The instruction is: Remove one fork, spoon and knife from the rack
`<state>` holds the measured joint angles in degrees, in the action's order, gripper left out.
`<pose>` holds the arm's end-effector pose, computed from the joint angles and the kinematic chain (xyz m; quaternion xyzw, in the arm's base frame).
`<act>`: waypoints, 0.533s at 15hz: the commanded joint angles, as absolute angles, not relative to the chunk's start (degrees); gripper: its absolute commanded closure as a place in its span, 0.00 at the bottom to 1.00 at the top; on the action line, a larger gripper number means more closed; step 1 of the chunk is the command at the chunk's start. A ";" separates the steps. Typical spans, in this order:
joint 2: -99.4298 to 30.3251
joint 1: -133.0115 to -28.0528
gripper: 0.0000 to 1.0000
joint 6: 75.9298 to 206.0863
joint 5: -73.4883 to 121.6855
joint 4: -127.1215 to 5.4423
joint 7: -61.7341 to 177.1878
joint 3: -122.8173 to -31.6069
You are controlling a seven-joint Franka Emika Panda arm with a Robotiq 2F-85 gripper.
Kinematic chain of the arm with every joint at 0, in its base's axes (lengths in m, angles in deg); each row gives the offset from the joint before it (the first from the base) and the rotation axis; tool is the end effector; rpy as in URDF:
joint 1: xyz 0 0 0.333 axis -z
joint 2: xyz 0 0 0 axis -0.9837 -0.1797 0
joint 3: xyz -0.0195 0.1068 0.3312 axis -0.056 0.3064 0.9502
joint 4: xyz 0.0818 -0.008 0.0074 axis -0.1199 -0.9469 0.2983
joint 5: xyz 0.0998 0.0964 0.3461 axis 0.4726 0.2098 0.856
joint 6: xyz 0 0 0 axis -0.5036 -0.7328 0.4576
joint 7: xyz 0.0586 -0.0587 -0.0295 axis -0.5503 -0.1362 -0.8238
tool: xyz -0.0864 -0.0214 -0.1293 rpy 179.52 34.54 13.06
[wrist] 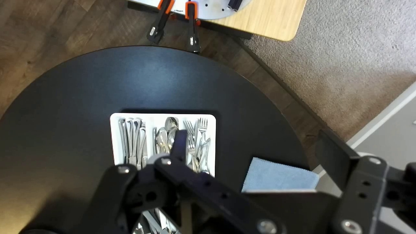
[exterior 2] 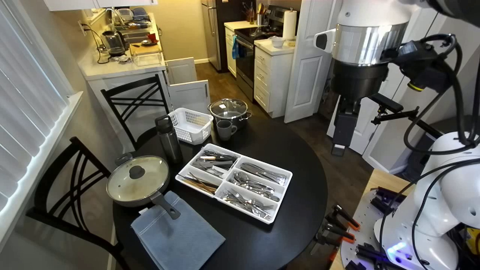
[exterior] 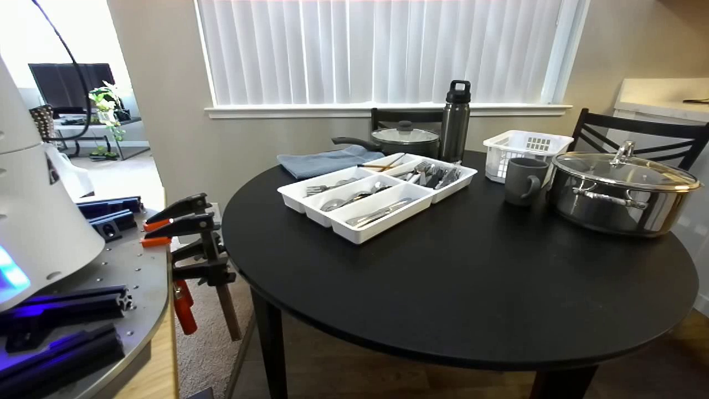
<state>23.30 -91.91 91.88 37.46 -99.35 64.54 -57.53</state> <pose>0.2218 0.1779 0.5597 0.9929 0.1101 -0.0432 0.0129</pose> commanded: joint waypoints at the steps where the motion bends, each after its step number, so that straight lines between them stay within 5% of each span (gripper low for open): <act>1: 21.49 -91.14 0.00 101.47 43.48 -106.68 65.93 -57.29; 8: 14.14 -88.84 0.00 133.71 47.27 -125.89 69.16 -53.53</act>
<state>16.31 -91.46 122.59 47.80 -120.48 68.35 -56.45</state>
